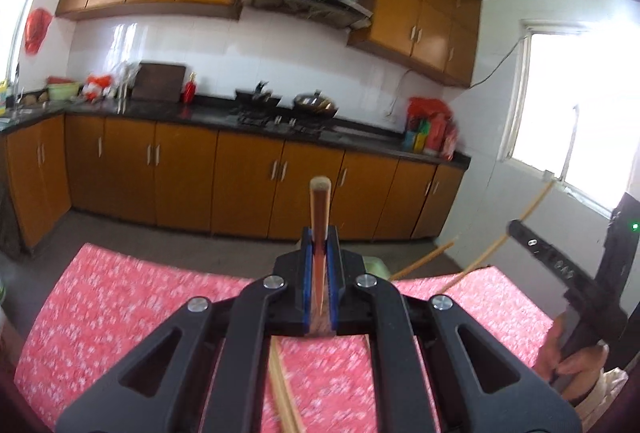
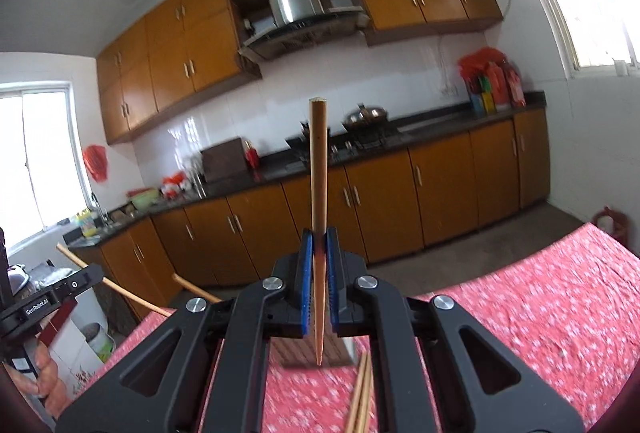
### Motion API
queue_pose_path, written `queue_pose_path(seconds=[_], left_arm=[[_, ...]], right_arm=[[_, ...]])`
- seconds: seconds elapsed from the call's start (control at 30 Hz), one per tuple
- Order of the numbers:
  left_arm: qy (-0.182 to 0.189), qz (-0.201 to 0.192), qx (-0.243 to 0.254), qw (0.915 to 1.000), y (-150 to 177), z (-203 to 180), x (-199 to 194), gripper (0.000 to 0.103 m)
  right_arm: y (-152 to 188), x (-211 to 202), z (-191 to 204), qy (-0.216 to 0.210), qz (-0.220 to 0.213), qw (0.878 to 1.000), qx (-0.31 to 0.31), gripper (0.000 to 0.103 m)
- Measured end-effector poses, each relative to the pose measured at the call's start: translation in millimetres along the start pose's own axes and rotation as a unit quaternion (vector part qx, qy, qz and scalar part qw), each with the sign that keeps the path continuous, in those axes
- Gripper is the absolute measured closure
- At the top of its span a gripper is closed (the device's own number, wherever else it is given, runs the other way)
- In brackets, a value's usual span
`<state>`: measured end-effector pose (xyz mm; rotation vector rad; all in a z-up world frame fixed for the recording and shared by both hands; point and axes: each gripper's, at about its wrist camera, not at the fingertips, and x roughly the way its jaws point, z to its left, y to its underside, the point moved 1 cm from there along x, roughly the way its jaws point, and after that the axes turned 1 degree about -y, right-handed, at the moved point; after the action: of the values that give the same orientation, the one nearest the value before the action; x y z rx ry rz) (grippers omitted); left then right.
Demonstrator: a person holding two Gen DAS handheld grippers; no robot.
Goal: Organize utensils
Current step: 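Raise the left gripper's chopstick upright over the holder while the right gripper carries its chopstick, then open the left gripper to drop the chopstick into the holder while the right gripper releases, then move the left gripper to another chopstick and close while the right gripper grasps one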
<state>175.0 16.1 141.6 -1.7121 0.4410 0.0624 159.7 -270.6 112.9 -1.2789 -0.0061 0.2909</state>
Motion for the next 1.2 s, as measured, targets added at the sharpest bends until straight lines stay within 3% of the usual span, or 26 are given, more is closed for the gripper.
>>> queue_pose_path(seconds=[0.23,0.43,0.83,1.0,1.2], left_arm=[[-0.008,-0.063,0.004,0.9980,-32,-25,16,0.096],[-0.023,-0.078,-0.001,0.9966,-36,-26,49,0.096],[-0.030,0.000,-0.012,0.9995,-2,-7,117,0.094],[-0.032,0.000,-0.016,0.9994,-5,-1,110,0.089],[-0.038,-0.025,-0.031,0.9985,-12,6,75,0.081]], right_arm=[[-10,18,15,0.000,-0.042,0.999,-0.022,0.095],[-9,44,16,0.008,-0.052,0.998,-0.019,0.095],[17,84,12,0.022,0.016,0.999,-0.024,0.095],[12,77,10,0.021,0.019,0.999,-0.024,0.086],[0,47,8,0.029,0.004,0.999,-0.024,0.086]])
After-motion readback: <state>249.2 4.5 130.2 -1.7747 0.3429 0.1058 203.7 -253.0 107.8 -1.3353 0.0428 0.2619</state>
